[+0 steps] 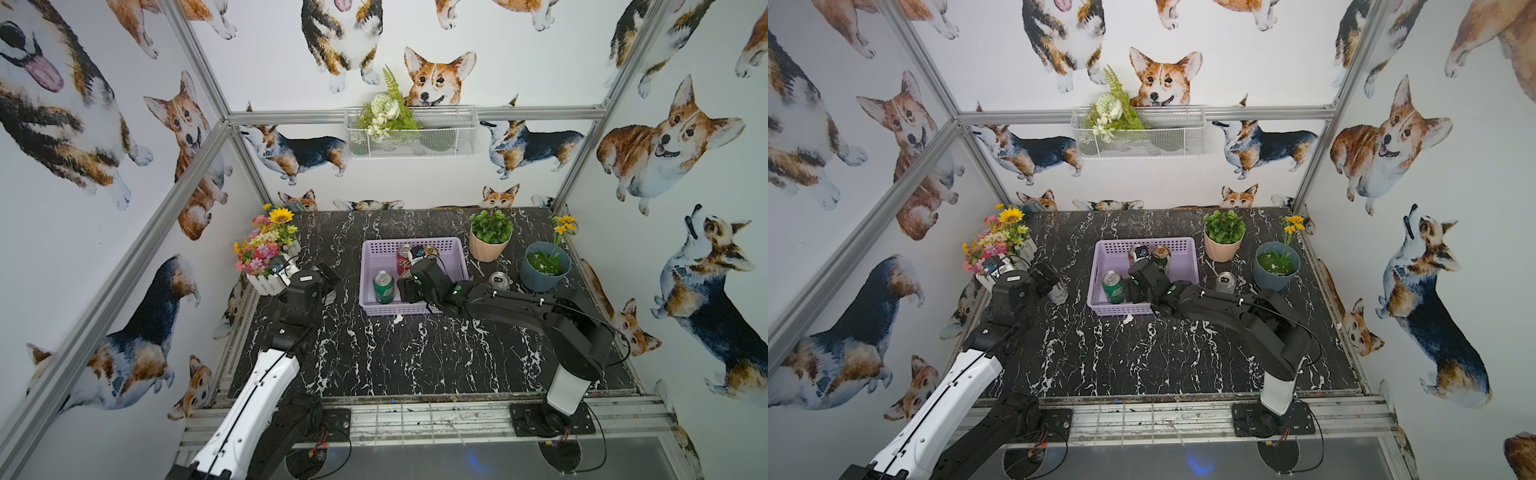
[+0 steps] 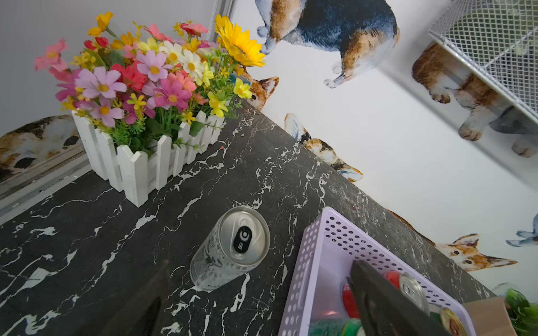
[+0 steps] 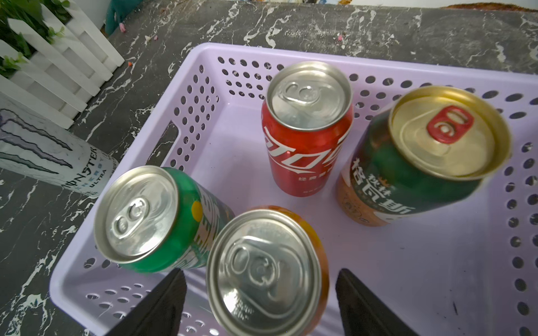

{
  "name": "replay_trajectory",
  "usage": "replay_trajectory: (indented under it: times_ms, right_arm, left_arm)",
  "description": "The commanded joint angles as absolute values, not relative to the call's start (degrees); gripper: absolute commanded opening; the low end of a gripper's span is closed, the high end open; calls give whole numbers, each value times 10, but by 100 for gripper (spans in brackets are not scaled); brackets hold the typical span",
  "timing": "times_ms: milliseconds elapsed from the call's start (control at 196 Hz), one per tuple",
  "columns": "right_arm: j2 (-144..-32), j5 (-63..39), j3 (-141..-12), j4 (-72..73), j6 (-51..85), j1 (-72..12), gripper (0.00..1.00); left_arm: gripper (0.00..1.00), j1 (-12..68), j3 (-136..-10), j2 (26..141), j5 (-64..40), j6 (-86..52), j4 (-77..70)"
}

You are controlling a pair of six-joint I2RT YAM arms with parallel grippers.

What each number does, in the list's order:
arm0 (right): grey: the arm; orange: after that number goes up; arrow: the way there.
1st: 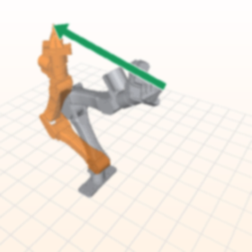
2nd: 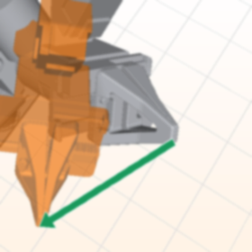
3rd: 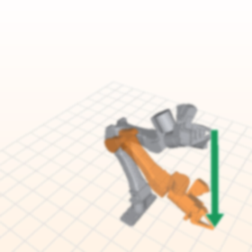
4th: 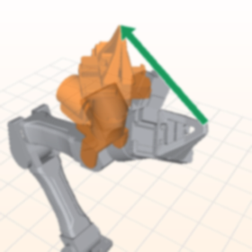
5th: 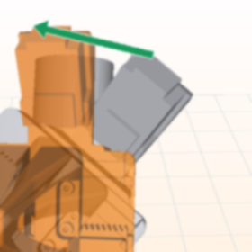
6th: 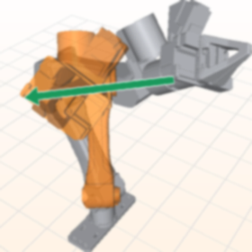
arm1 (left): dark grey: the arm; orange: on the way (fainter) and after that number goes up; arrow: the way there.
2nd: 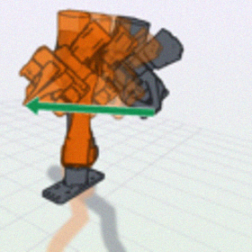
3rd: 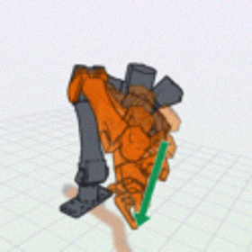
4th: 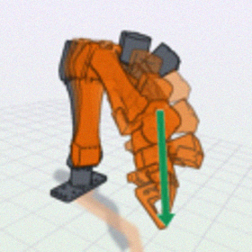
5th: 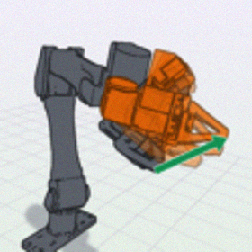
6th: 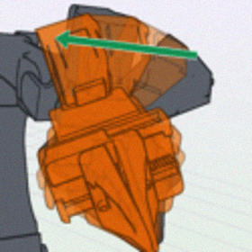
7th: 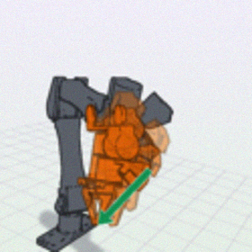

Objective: Take out the drinks from the basket
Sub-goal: Pick up the drink from the basket.

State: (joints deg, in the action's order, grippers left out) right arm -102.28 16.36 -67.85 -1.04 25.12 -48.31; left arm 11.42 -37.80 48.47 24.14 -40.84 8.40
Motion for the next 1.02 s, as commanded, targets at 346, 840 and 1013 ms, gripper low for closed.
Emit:
replay_trajectory:
  times_ms: [346, 840, 1013]
  right_arm:
    - [-1085, 175, -749, -98, 275, -483, 75]
    - [-1058, 177, -665, 59, 253, -482, 82]
    - [-1070, 188, -704, 25, 257, -476, 82]
  left_arm:
    - [100, 114, -377, 483, 226, -397, 84]
    - [100, 114, -381, 484, 215, -396, 85]
    - [100, 114, -381, 488, 215, -393, 84]
